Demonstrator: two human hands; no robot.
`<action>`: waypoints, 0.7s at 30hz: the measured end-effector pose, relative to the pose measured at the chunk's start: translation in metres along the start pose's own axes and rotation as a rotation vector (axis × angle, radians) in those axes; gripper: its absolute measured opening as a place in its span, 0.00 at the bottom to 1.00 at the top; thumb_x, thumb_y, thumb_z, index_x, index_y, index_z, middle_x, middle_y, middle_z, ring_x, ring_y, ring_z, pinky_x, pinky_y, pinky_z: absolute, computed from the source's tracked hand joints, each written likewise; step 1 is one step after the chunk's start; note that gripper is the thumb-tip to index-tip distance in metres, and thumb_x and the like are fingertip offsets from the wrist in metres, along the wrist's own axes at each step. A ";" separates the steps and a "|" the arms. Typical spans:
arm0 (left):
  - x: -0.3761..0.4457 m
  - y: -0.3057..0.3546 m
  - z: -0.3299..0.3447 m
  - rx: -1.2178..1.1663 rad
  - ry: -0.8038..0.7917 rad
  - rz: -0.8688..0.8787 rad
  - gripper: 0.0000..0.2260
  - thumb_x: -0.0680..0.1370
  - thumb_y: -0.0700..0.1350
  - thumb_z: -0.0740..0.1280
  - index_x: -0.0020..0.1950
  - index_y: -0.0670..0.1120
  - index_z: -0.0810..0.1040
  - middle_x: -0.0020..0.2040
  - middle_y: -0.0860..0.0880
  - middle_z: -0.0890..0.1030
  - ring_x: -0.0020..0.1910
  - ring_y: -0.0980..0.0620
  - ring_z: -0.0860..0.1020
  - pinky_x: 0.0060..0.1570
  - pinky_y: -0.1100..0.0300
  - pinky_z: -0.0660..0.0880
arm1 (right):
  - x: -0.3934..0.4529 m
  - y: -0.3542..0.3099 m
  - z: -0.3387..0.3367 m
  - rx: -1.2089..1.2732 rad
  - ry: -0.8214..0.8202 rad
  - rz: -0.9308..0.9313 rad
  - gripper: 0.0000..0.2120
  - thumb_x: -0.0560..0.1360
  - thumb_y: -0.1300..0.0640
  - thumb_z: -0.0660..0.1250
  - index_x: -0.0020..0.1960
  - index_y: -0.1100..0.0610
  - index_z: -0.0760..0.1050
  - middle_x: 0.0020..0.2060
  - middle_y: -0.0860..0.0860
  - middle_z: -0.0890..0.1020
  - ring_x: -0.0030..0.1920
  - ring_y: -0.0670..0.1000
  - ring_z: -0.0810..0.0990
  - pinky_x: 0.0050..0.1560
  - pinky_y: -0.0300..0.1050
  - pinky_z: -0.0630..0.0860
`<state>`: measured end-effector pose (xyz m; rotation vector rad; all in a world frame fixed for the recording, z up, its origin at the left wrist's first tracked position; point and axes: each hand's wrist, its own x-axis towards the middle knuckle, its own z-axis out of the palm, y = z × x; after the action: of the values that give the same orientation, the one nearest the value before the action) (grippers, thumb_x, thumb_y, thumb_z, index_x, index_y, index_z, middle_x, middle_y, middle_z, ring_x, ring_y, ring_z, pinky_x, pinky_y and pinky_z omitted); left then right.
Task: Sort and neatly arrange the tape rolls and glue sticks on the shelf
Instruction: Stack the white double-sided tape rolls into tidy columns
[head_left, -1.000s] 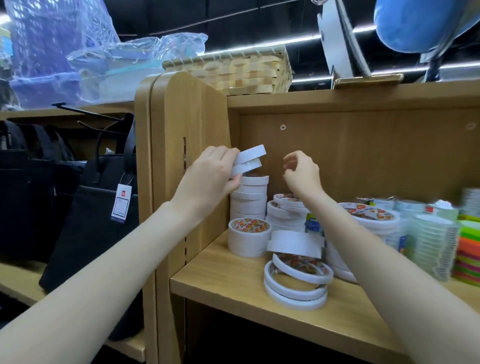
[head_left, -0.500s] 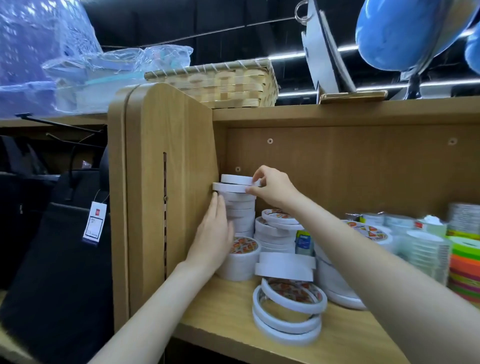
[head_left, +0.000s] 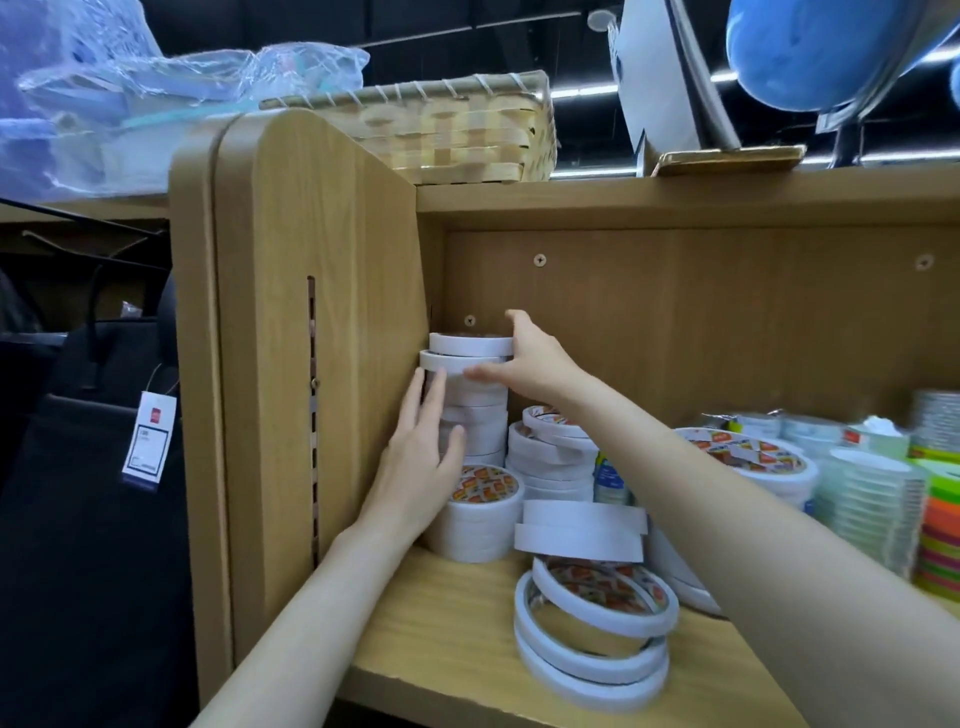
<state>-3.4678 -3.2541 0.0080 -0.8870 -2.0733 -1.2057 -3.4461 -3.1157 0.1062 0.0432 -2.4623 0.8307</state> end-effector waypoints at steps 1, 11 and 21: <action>0.000 0.000 0.001 0.028 -0.036 0.005 0.26 0.81 0.44 0.57 0.76 0.50 0.51 0.77 0.54 0.47 0.70 0.63 0.55 0.63 0.74 0.52 | 0.003 0.000 0.001 -0.005 0.027 0.012 0.40 0.71 0.51 0.72 0.74 0.61 0.53 0.70 0.57 0.65 0.70 0.56 0.65 0.62 0.43 0.66; 0.001 -0.012 -0.001 0.088 0.018 -0.034 0.17 0.80 0.43 0.59 0.68 0.42 0.71 0.72 0.46 0.66 0.71 0.53 0.64 0.64 0.73 0.52 | 0.007 0.009 -0.002 -0.162 0.017 -0.030 0.35 0.70 0.53 0.73 0.71 0.59 0.62 0.68 0.55 0.69 0.67 0.54 0.68 0.62 0.43 0.66; -0.002 -0.011 -0.001 0.053 -0.059 -0.085 0.18 0.82 0.46 0.54 0.72 0.45 0.66 0.76 0.48 0.57 0.74 0.53 0.57 0.62 0.71 0.51 | -0.013 0.003 -0.039 -0.545 -0.182 0.027 0.19 0.72 0.53 0.70 0.61 0.56 0.73 0.58 0.53 0.78 0.56 0.54 0.76 0.55 0.47 0.74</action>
<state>-3.4750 -3.2596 0.0017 -0.8267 -2.1991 -1.1750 -3.4166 -3.0929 0.1244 -0.1163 -2.7830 0.1480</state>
